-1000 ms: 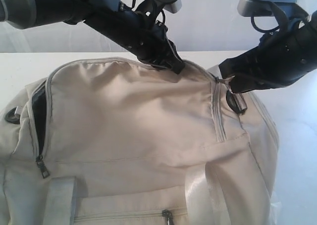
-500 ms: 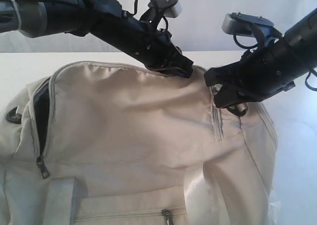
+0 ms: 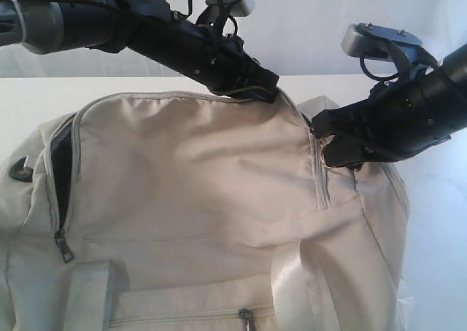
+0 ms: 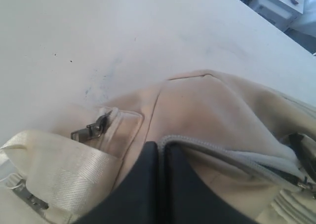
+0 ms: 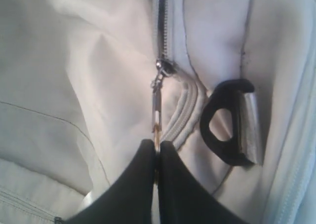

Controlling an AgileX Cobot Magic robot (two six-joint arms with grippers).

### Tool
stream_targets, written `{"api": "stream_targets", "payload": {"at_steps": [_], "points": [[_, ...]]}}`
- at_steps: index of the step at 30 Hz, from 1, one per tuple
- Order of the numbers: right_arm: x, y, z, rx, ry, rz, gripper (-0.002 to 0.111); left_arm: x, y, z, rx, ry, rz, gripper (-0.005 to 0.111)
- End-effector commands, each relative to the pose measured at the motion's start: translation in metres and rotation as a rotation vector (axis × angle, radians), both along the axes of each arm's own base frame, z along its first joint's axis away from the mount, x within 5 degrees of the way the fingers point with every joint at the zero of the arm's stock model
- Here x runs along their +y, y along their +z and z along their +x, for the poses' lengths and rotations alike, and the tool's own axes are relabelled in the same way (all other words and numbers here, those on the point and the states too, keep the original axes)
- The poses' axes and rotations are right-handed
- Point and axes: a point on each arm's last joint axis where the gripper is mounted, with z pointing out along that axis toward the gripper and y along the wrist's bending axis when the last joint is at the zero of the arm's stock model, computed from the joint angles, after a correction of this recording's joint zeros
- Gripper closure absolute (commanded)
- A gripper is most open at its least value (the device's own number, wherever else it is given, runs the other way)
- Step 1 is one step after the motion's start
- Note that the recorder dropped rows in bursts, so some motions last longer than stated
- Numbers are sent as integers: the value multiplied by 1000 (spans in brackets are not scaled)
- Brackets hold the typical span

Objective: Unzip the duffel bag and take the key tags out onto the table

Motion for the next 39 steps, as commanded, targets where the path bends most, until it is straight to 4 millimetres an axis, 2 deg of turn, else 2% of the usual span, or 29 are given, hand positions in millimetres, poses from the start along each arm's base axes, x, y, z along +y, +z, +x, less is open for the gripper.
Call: {"api": "stream_targets", "payload": {"at_steps": [1, 8, 13, 19, 22, 25, 27, 29, 33, 35, 39], "points": [[-2, -3, -21, 65, 58, -23, 108, 14, 8, 12, -51, 84, -22, 107], [-3, -2, -38, 70, 68, -21, 108, 26, 7, 17, -45, 107, -22, 107], [-4, 0, -44, 58, 68, -20, 108, 26, 6, 16, -34, 91, -13, 107], [-6, 3, -34, -72, 44, -45, 107, 22, 3, 4, 33, -39, -3, 107], [-7, 7, -30, -123, 31, -52, 95, 21, 3, -1, 55, -83, 3, 107], [-7, 19, -25, -177, 24, -57, 72, 22, 7, -4, 48, -110, 9, 107], [-9, 31, -21, -236, 26, -80, 54, 23, 13, -8, 30, -134, 14, 107], [-12, 41, -15, -292, 13, -116, 48, 23, 19, -13, 22, -157, 15, 107], [-13, 53, 4, -349, -21, -135, 49, 24, 27, -21, 22, -204, 17, 107], [-11, 51, 19, -331, -17, -137, 49, 24, 28, -24, 33, -224, 18, 107], [-8, 35, 49, -278, -8, -147, 49, 25, 29, -30, 57, -264, 27, 107]]}}
